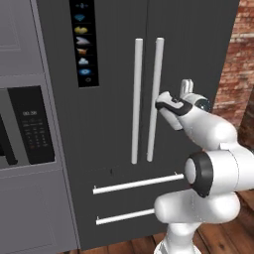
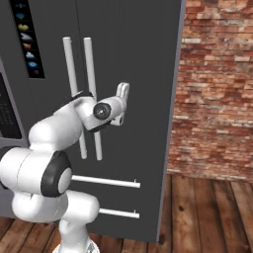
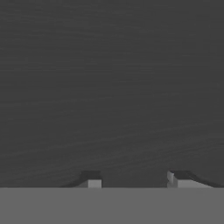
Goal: Place the mango in the correct fridge rack based on whether it is a fruit or vegetable. Finally, close the fridge door.
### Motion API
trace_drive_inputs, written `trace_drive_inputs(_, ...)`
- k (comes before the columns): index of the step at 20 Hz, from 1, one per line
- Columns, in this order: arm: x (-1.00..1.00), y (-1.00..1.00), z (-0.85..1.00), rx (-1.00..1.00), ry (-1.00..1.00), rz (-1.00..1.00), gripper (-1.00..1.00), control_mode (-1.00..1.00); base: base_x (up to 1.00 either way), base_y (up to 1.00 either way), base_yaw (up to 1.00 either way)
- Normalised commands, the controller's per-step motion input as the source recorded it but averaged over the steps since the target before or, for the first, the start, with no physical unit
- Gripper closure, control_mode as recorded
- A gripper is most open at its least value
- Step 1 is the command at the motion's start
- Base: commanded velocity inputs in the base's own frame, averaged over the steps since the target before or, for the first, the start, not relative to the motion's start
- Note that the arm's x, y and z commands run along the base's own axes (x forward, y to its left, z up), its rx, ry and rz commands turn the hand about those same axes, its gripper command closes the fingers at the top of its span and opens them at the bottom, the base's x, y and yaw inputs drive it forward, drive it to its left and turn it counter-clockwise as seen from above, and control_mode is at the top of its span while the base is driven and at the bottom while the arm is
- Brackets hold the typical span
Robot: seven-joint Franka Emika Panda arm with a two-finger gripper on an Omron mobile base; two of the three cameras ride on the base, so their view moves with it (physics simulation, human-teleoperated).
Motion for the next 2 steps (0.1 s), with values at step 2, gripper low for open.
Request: trace_drive_inputs(2, 0.00, -0.01, 0.00, 0.00, 0.03, -0.01, -1.00, -1.00, 0.00, 0.00, 0.00)
